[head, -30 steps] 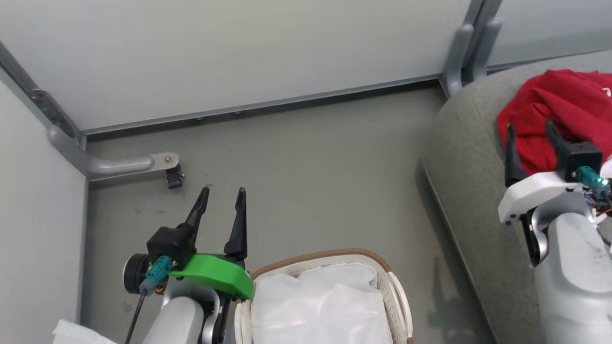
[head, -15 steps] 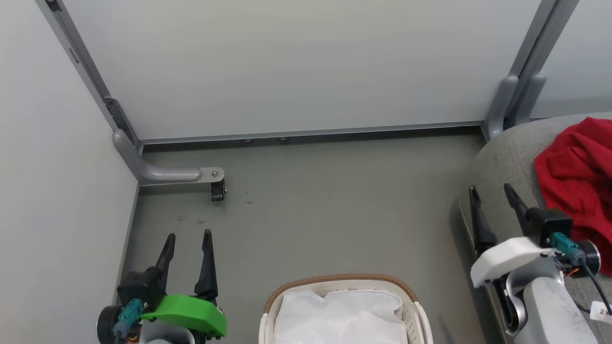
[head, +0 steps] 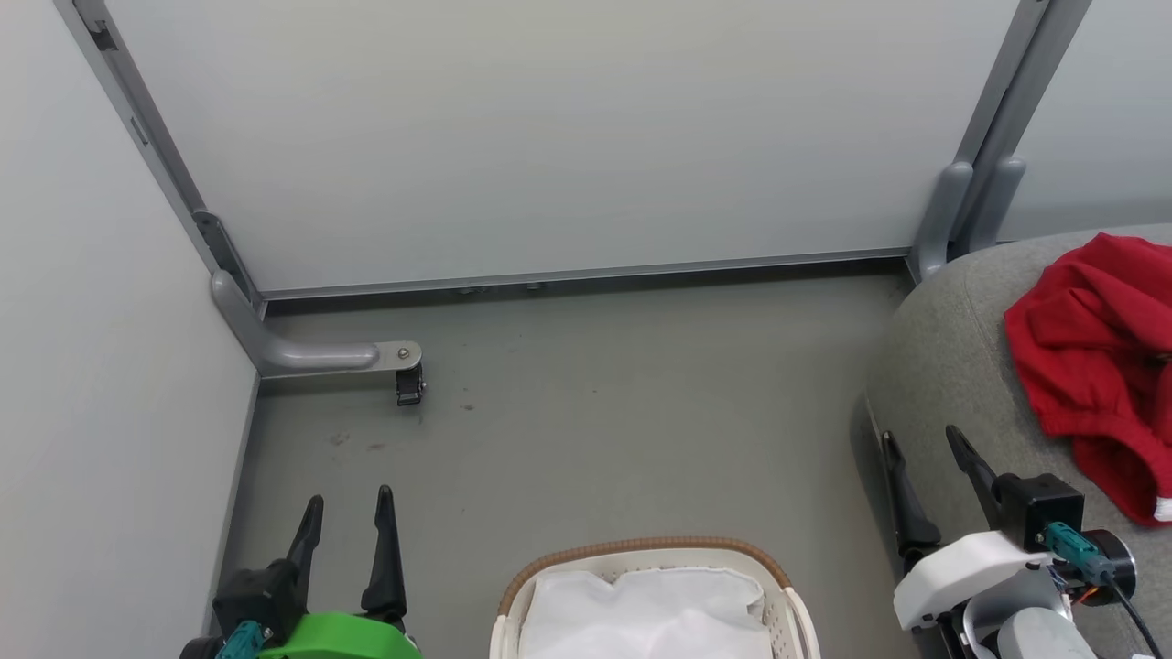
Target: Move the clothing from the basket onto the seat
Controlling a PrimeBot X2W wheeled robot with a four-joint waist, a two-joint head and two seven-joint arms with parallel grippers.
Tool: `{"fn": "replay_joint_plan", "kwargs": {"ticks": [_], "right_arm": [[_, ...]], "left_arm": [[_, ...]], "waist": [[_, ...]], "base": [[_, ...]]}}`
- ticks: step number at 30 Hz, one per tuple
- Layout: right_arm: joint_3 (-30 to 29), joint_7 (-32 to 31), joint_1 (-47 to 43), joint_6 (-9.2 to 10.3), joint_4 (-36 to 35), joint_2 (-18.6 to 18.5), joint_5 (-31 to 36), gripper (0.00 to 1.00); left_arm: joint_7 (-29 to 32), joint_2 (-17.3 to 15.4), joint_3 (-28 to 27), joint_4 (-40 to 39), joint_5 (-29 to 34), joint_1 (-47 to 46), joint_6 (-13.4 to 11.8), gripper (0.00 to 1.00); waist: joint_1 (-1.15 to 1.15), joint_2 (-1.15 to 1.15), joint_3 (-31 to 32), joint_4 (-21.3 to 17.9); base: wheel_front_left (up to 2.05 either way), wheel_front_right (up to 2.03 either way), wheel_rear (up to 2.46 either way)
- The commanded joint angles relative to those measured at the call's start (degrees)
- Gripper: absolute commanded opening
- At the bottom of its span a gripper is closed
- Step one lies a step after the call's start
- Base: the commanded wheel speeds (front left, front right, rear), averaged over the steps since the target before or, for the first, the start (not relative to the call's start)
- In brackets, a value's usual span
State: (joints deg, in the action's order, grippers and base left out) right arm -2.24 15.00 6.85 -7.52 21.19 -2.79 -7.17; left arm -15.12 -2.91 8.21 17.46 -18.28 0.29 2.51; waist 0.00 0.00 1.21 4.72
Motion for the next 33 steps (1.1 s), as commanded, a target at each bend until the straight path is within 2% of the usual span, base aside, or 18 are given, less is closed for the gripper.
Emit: {"fn": "replay_joint_plan", "kwargs": {"ticks": [1, 33], "right_arm": [[0.23, 0.27, -0.71, 0.07, -0.04, -0.22, -0.37, 1.00], [0.43, 0.27, 0.00, 0.07, -0.05, -0.22, -0.16, 1.00]], "left_arm": [[-0.04, -0.01, -0.01, -0.05, -0.40, 0.88, -0.08, 1.00], [-0.04, -0.01, 1.50, 0.41, -1.25, 0.14, -0.17, 1.00]], "waist": [[0.00, 0.00, 0.19, -0.25], [0.00, 0.00, 0.18, -0.80]], "base": [[0.00, 0.00, 0.00], [0.00, 0.00, 0.00]]}}
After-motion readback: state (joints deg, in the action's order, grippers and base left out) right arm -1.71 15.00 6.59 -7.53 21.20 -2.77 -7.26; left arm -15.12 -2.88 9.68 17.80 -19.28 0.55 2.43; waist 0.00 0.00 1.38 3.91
